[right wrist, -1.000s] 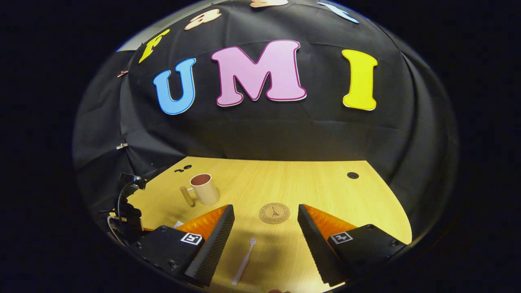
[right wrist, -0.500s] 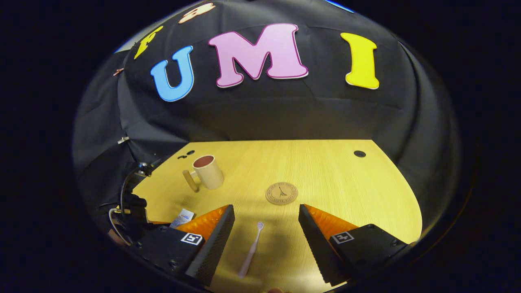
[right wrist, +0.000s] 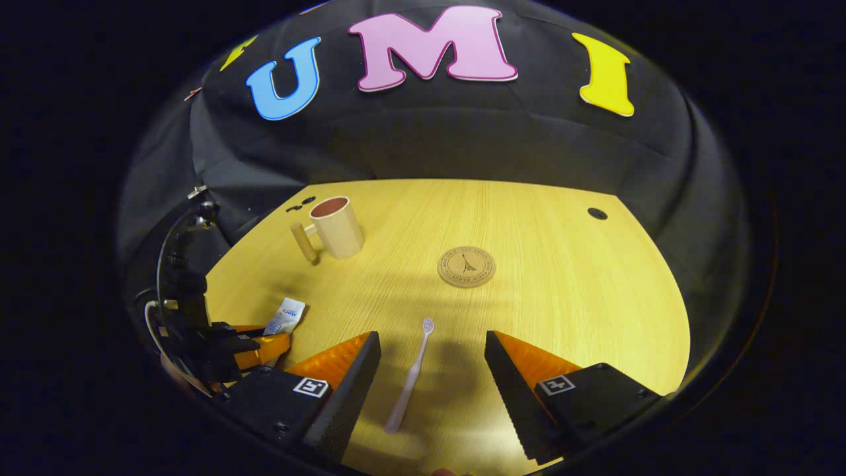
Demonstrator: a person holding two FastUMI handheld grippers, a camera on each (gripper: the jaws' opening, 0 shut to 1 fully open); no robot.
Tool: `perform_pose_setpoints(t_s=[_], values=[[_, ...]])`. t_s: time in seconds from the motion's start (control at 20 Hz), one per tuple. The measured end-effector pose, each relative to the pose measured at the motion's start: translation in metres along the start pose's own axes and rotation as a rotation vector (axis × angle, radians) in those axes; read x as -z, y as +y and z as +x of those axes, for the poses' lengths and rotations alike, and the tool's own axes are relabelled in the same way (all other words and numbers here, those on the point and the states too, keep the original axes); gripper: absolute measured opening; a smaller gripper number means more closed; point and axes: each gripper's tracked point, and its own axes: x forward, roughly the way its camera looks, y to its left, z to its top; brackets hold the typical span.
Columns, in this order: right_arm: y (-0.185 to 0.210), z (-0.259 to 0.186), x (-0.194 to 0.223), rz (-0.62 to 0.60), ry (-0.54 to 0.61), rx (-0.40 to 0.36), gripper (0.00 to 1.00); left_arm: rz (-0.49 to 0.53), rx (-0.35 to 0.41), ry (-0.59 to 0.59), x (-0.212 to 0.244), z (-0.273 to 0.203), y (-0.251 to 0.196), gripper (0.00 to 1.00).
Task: Put the toothbrush and toothpaste on the desktop into the cup, then pick up the cup and place it on the coaster on the desktop.
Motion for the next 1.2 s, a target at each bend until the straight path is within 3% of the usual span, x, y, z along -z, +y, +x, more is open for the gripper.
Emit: perform_pose_setpoints(t_s=[0.3,0.5,0.75,1.0,1.2], values=[[0.008,0.022,0.021,-0.016,0.088,0.009,0.98,0.011,0.037,-0.038,-0.004,-0.02,-0.006,0.21],[0.01,0.033,0.042,-0.008,0.169,0.041,0.98,-0.039,0.065,-0.08,-0.015,-0.047,-0.007,0.2],[0.017,0.035,0.061,-0.045,0.225,0.068,0.98,-0.052,0.056,-0.09,-0.01,-0.078,0.004,0.2],[0.012,0.042,0.082,0.005,0.295,0.103,0.98,-0.045,0.068,-0.085,0.004,-0.092,0.007,0.2],[0.01,0.045,0.08,0.013,0.29,0.125,0.98,-0.062,0.071,-0.079,0.01,-0.096,0.007,0.2]])
